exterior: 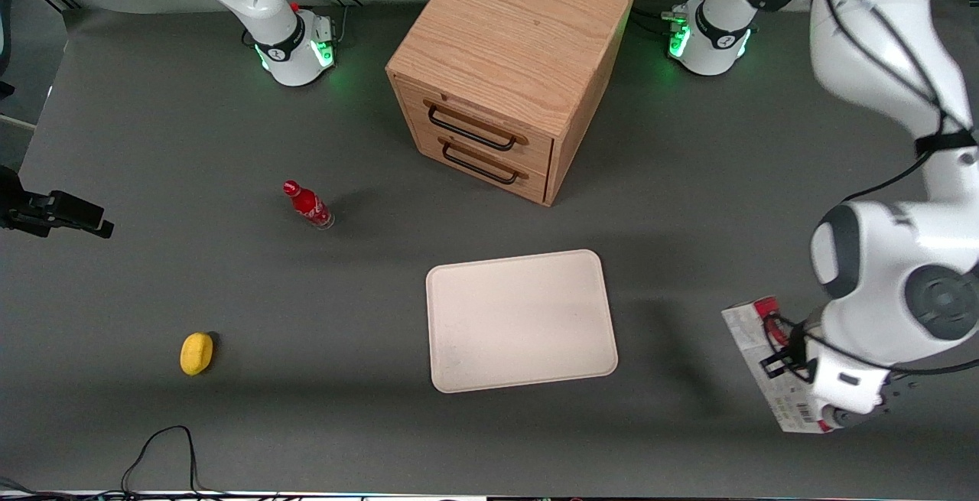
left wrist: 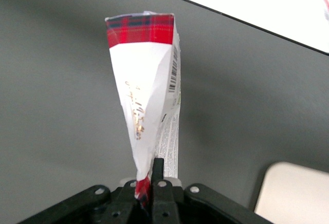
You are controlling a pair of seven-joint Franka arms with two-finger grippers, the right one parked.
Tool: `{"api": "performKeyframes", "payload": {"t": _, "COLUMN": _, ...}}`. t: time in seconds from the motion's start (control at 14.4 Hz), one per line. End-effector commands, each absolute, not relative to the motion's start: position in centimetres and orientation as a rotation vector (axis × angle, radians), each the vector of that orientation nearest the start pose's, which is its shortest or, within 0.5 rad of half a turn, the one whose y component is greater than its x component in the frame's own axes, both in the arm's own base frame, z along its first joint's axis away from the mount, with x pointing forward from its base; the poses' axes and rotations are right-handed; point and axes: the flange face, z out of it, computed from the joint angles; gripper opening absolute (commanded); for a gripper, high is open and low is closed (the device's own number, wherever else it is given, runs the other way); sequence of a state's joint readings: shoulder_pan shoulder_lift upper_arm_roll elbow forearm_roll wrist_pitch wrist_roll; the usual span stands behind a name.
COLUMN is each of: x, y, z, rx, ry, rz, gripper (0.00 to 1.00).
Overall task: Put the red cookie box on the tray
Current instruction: 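Lift the cookie box upright and carry it over the white tray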
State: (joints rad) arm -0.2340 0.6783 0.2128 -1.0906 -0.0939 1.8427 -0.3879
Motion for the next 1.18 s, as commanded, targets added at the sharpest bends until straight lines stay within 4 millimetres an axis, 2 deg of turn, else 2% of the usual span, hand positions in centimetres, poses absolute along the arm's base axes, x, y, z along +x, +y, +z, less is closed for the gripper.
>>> {"api": "performKeyframes", "payload": {"t": 0.0, "x": 72.0, "y": -7.2, "z": 50.1, "rx": -3.103, "ry": -0.325, "rz": -0.107, "gripper": 0.0}}
{"api": "performKeyframes", "payload": {"t": 0.21, "x": 70.2, "y": -9.6, "z": 55.2, "rx": -3.109, "ry": -0.165, "rz": -0.083, "gripper": 0.0}}
{"api": "performKeyframes", "payload": {"t": 0.35, "x": 68.8, "y": -13.6, "z": 57.1, "rx": -3.128, "ry": -0.058, "rz": -0.051, "gripper": 0.0}}
{"api": "performKeyframes", "payload": {"t": 0.49, "x": 67.4, "y": -18.3, "z": 57.4, "rx": -3.137, "ry": 0.052, "rz": -0.033, "gripper": 0.0}}
{"api": "performKeyframes", "payload": {"t": 0.62, "x": 66.9, "y": -22.1, "z": 56.3, "rx": -3.158, "ry": 0.096, "rz": -0.028, "gripper": 0.0}}
{"api": "performKeyframes", "payload": {"t": 0.76, "x": 67.5, "y": -24.5, "z": 54.0, "rx": -3.174, "ry": 0.049, "rz": -0.044, "gripper": 0.0}}
{"api": "performKeyframes", "payload": {"t": 0.97, "x": 66.9, "y": -30.4, "z": 48.9, "rx": -3.054, "ry": -0.01, "rz": -0.099, "gripper": 0.0}}
{"api": "performKeyframes", "payload": {"t": 1.11, "x": 66.2, "y": -33.3, "z": 45.2, "rx": -3.039, "ry": -0.083, "rz": -0.164, "gripper": 0.0}}
